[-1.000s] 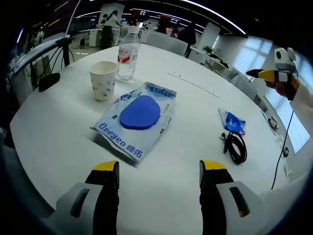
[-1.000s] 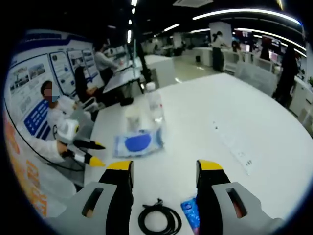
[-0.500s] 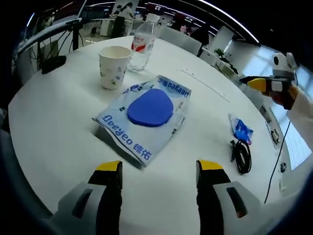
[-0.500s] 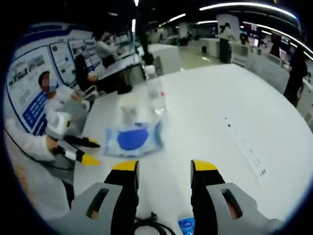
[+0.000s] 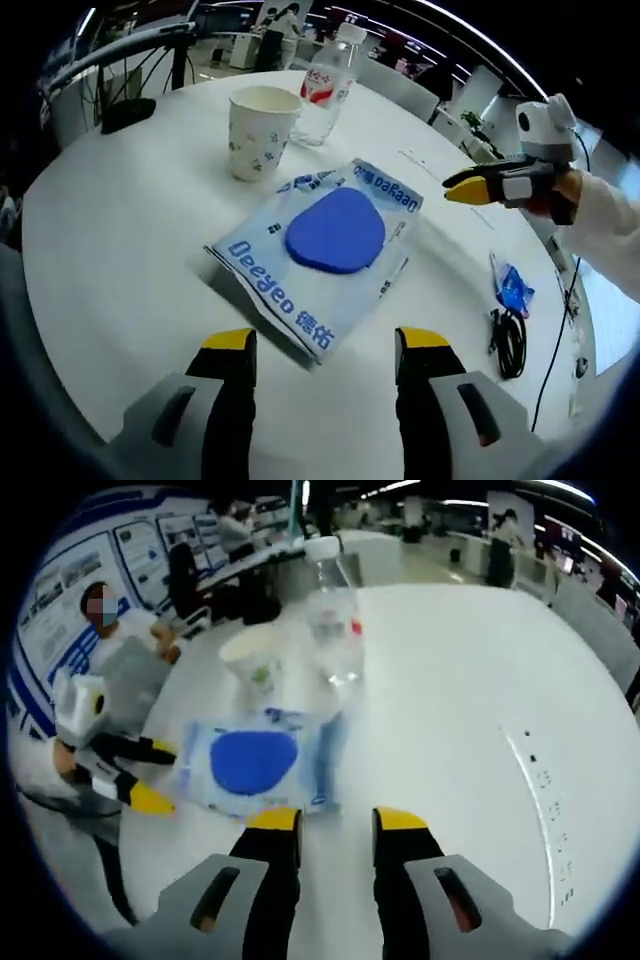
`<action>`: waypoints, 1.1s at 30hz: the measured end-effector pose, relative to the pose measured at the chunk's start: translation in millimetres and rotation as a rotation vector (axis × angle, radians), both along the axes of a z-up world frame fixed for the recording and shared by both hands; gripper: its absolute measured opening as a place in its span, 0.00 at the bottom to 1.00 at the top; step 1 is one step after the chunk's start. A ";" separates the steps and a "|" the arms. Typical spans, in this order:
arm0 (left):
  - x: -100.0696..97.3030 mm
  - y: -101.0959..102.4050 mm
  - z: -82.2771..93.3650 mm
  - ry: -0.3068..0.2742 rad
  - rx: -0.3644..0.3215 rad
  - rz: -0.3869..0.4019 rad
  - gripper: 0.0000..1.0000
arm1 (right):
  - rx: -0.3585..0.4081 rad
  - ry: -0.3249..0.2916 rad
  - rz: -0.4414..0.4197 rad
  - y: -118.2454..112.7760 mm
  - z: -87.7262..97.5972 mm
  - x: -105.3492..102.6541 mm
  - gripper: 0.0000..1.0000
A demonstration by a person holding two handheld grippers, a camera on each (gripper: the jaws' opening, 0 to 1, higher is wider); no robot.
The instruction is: Arrange the tabletop items into an orderly group along one side of the table until the central work area is clear of visible clutter.
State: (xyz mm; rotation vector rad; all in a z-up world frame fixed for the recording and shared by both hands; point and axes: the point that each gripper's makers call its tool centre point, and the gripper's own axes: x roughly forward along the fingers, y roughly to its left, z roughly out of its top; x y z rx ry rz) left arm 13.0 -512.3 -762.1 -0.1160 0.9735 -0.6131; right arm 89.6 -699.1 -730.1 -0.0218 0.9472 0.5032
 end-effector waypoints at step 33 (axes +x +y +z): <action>11.6 -8.2 31.5 -0.069 -0.067 0.067 0.00 | 0.197 -0.103 -0.270 4.3 17.1 -68.7 0.00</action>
